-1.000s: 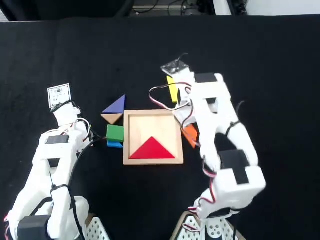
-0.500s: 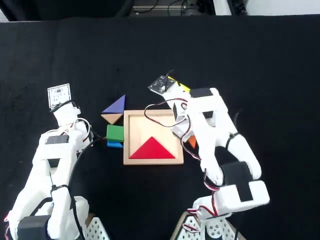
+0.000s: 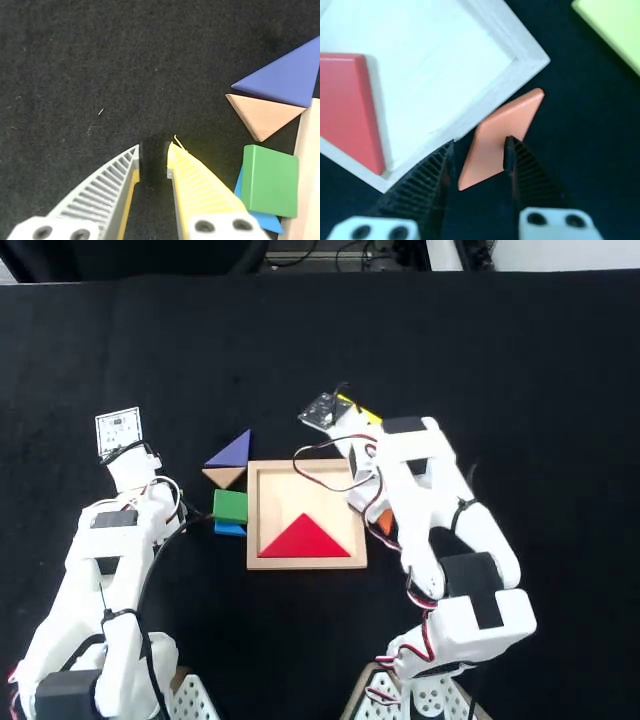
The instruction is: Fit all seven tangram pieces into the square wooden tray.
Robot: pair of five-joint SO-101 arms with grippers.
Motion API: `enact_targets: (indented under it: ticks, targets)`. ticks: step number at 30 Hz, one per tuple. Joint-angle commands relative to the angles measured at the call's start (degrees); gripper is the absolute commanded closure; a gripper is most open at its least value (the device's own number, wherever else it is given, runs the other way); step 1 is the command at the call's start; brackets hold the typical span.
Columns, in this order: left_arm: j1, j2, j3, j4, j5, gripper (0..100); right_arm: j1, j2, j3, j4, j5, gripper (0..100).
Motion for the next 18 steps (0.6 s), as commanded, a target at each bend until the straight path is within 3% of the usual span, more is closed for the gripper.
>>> enact_targets:
  ticks: [1,14,18]
  targets:
    - [0.48,-1.05,-1.01,-0.97,0.62,90,2.90,0.84,0.57,-0.79,1.76,83.2]
    - [0.48,-1.05,-1.01,-0.97,0.62,90,2.81,0.92,0.75,-0.79,2.02,83.6]
    - [0.48,-1.05,-1.01,-0.97,0.62,90,2.81,0.75,0.40,-0.88,4.22,93.3]
